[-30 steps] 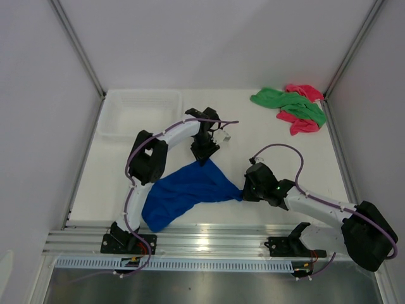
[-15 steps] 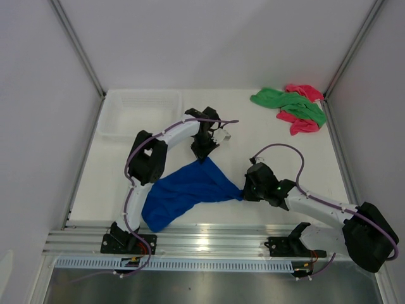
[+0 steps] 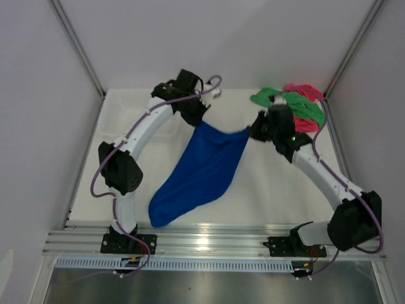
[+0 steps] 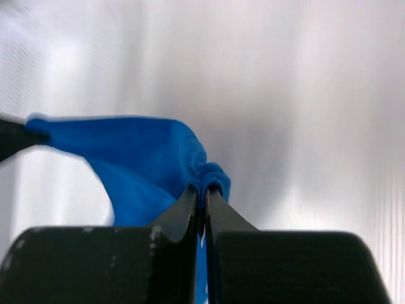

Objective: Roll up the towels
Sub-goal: Flatten the towel

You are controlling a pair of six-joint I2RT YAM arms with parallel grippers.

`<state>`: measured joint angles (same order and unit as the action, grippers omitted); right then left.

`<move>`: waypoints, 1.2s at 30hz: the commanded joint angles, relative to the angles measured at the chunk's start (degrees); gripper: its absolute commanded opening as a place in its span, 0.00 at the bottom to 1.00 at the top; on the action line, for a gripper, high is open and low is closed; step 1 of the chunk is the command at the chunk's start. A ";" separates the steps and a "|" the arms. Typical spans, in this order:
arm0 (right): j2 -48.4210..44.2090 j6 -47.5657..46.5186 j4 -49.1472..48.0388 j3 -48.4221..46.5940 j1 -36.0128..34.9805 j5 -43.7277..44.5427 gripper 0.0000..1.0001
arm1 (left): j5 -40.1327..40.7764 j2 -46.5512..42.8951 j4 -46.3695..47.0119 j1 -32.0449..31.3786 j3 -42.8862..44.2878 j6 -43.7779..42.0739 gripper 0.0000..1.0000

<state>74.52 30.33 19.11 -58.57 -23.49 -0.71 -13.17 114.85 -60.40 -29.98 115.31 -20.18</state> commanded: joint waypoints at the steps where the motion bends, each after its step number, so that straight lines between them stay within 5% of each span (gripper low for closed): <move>1: 9.30 -5.98 -3.57 -20.13 4.84 -3.67 0.00 | 1.48 -8.41 7.39 5.88 10.27 5.05 0.01; 4: 20.20 -5.19 -2.50 -46.80 7.66 -6.23 0.00 | 3.32 -9.29 13.37 10.28 17.82 8.13 0.01; 11: 39.89 0.78 -3.82 -82.78 11.18 -7.46 0.00 | 6.31 -7.62 23.48 14.33 24.97 7.09 0.01; 16: 47.20 -0.53 -9.88 -87.87 12.23 -8.96 0.00 | 4.47 -5.43 27.88 14.51 25.05 4.46 0.01; 23: 44.06 -7.64 -9.72 -81.29 14.34 -9.66 0.00 | 0.87 -3.84 25.70 15.12 23.13 3.75 0.01; 26: 34.96 -12.12 -11.09 -64.01 13.65 -10.72 0.00 | -2.12 -7.60 22.97 15.30 18.65 4.54 0.01; 33: 3.32 -18.02 -18.23 -12.28 5.93 -3.08 0.00 | -13.18 -25.95 19.71 15.39 -14.42 5.69 0.01; 36: -4.97 -17.67 -17.98 -0.18 2.05 1.31 0.00 | -14.69 -33.69 18.66 15.30 -24.98 4.89 0.01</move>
<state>79.22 15.44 4.86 -66.06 -18.52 -6.20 -23.59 91.50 -40.27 -15.57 97.71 -14.90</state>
